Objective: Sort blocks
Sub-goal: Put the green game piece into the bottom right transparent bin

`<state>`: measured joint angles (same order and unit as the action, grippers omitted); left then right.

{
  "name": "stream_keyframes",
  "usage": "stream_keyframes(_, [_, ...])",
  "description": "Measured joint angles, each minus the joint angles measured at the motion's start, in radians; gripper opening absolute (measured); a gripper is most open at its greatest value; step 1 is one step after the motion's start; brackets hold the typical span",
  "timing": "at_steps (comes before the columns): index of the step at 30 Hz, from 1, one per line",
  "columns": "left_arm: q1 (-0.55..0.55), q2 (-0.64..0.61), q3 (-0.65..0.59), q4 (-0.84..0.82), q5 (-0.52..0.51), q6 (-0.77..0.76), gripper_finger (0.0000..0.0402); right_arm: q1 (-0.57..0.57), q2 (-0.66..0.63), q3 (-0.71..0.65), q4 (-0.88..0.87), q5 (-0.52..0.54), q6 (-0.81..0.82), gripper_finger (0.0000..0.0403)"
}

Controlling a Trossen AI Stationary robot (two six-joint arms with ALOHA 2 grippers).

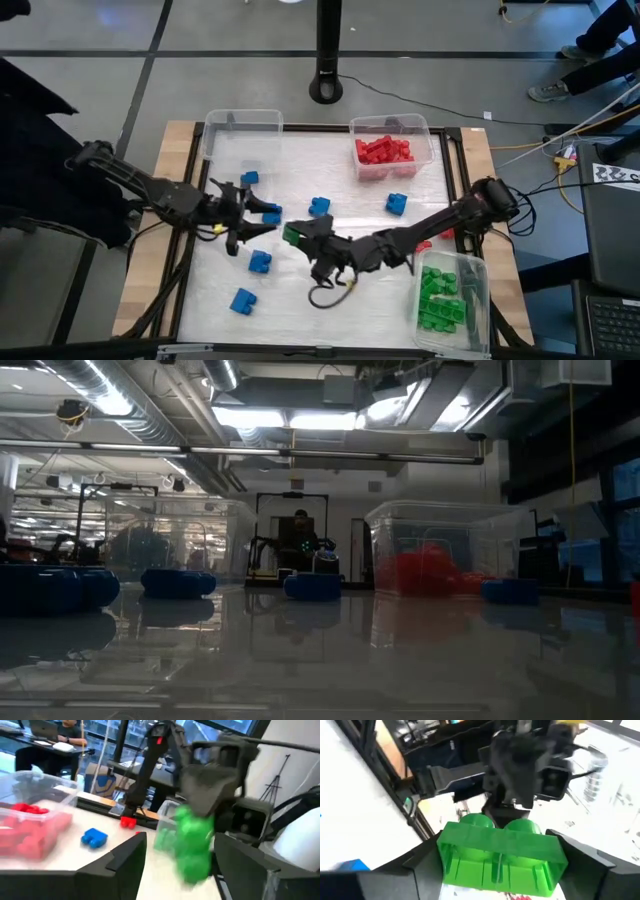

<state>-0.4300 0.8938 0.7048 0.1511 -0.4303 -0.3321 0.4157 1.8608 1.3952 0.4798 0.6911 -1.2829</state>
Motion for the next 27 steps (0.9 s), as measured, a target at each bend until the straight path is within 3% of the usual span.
stream_keyframes(6, [0.0, -0.076, 0.0, -0.16, -0.06, -0.024, 0.0223, 0.081, -0.081, 0.0, -0.133, 0.081, 0.047, 0.03])
stream_keyframes(10, [0.0, -0.076, 0.0, -0.27, -0.095, -0.081, 0.0223, 0.137, -0.158, 0.0, -0.312, 0.095, 0.203, 0.0297])
stream_keyframes(18, [0.0, -0.046, 0.0, -0.363, -0.098, -0.139, 0.0223, 0.228, -0.296, 0.001, -0.839, 0.046, 0.783, 0.0298])
stream_keyframes(27, [-0.004, -0.028, -0.006, -0.439, -0.1, -0.185, 0.0224, 0.377, -0.329, 0.001, -1.344, -0.11, 1.496, 0.03])
